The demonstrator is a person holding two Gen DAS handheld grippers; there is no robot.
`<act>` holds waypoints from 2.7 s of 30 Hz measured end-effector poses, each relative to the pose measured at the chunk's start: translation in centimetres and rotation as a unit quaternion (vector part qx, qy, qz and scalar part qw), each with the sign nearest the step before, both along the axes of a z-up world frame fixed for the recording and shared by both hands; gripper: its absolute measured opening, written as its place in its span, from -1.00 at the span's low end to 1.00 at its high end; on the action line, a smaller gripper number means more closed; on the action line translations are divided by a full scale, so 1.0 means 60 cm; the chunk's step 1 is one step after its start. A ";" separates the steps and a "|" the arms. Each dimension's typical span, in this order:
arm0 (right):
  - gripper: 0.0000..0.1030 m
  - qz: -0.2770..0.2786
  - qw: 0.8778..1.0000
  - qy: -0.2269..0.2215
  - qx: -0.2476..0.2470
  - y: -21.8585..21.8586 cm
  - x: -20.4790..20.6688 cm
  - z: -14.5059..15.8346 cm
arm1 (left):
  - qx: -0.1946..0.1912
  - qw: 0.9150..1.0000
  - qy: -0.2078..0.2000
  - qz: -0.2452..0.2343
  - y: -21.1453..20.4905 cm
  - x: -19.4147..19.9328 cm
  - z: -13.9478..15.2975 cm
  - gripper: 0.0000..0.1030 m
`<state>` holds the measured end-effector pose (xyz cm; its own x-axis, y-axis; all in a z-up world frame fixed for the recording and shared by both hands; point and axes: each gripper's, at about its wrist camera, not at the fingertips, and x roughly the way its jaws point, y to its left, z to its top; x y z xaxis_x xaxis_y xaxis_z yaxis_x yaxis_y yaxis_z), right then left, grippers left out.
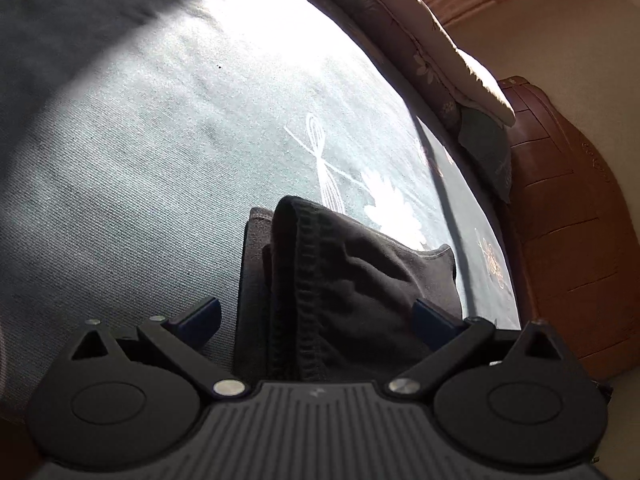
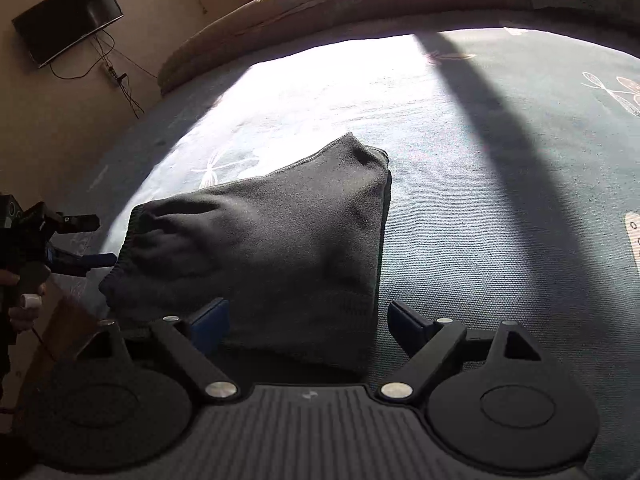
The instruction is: Fold clothes
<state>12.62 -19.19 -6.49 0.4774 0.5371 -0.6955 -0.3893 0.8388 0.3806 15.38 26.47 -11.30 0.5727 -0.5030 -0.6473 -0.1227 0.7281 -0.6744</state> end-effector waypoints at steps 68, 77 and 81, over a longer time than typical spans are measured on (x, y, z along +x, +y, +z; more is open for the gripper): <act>1.00 0.008 0.928 0.215 0.304 0.000 0.231 -0.106 | -0.176 0.979 0.007 -0.104 -0.030 0.101 -0.061 0.99; 1.00 0.040 0.921 0.227 0.314 -0.010 0.209 -0.105 | -0.176 0.978 0.009 -0.114 -0.029 0.099 -0.060 0.99; 1.00 0.030 0.921 0.225 0.316 0.017 0.240 -0.109 | -0.180 0.978 0.023 -0.099 -0.030 0.103 -0.060 0.99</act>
